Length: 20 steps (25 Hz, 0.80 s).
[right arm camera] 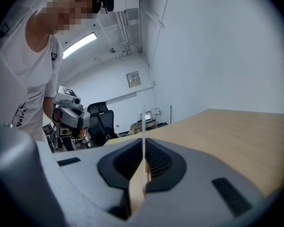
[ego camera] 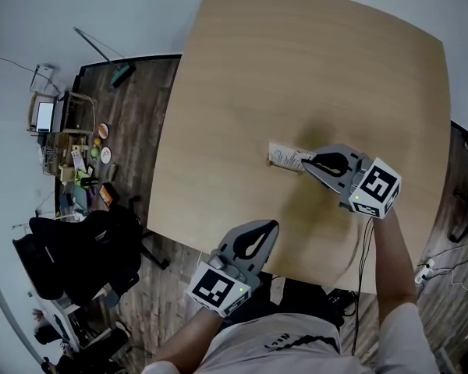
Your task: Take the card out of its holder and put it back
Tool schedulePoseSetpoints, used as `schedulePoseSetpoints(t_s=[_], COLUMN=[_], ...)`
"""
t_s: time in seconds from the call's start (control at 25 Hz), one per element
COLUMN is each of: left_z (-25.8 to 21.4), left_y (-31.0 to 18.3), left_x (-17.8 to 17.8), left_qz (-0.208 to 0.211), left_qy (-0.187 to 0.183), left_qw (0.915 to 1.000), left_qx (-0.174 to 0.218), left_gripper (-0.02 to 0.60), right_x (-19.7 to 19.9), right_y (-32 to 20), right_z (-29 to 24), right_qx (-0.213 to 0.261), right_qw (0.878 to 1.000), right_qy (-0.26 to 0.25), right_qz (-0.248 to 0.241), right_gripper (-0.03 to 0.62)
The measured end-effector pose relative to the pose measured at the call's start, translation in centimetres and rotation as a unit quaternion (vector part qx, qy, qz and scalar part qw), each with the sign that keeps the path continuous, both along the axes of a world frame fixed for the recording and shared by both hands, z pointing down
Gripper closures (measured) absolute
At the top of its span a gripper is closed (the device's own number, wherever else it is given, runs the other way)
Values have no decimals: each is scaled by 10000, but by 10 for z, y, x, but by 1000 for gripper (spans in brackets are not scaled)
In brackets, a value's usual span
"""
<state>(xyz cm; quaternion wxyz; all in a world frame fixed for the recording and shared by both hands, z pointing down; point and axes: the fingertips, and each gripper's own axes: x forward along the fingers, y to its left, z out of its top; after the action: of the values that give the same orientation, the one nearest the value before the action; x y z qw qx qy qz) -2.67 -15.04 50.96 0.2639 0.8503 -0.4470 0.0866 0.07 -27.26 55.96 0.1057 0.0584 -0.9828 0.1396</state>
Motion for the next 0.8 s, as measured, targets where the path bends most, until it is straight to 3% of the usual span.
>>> schedulePoseSetpoints(t_s=[0.8], left_z=[22], left_y=[3], left_x=[0], left_qz=[-69], left_qy=[-70], left_qw=[9997], left_qx=[-210], left_gripper=[569], right_x=[-8], right_y=[-3], right_z=[31], right_qx=[-106], right_qw=[9996], right_qy=[160], right_qz=[-203], right_gripper=[569])
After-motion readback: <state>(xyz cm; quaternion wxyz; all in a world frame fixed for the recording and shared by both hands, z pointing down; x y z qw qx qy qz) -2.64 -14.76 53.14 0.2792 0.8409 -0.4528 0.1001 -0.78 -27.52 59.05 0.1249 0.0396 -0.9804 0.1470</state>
